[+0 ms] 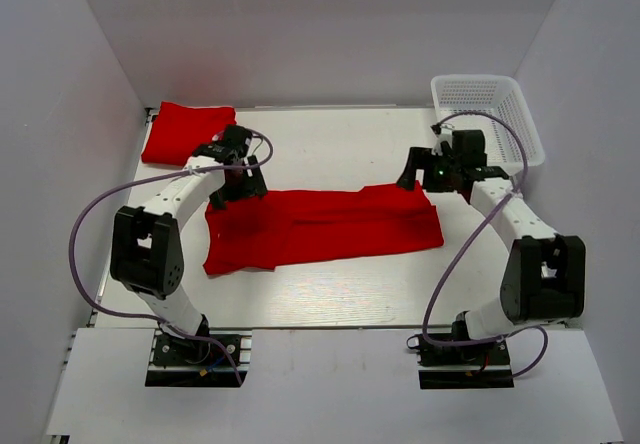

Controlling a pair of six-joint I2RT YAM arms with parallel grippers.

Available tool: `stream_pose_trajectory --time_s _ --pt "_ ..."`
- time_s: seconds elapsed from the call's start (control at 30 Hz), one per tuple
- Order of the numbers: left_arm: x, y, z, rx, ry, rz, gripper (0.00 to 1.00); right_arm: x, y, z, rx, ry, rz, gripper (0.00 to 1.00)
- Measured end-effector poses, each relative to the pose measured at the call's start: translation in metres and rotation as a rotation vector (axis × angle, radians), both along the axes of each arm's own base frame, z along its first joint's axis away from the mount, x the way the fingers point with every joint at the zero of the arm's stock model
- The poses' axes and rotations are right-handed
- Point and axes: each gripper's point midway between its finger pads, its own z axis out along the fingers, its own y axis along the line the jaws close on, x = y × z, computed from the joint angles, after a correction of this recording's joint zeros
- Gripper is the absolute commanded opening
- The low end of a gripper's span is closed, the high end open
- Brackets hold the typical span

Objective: Fold and stack the t-shirts
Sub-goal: Rotate the tshirt 90 degrees

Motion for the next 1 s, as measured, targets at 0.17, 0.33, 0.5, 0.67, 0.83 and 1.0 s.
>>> stream_pose_trajectory --time_s 0.17,0.33,0.5,0.67,0.83,1.0 --pt "0.018 -0.007 0.03 -0.041 -0.103 -0.006 1.0 0.011 0.031 -0.023 0.058 0.051 0.091 0.9" --pt "0.033 -0.019 0.025 -0.084 -0.129 -0.022 1.0 0.02 0.034 -0.068 0.068 0.172 0.081 0.9" --pt "0.045 -0.026 -0.024 -0.079 -0.044 -0.034 1.0 0.024 0.026 -0.096 0.048 0.24 0.039 0.9" --pt "0.064 -0.031 -0.071 -0.045 0.087 -0.072 1.0 0.027 0.012 -0.098 0.081 0.242 -0.002 0.9" --pt "0.174 -0.071 -0.064 -0.107 -0.057 -0.172 1.0 -0.012 0.006 -0.098 0.079 0.214 0.01 0.9" --pt "0.27 -0.14 -0.049 -0.352 -0.377 -0.338 1.0 -0.099 0.05 -0.097 0.141 0.271 0.234 0.9"
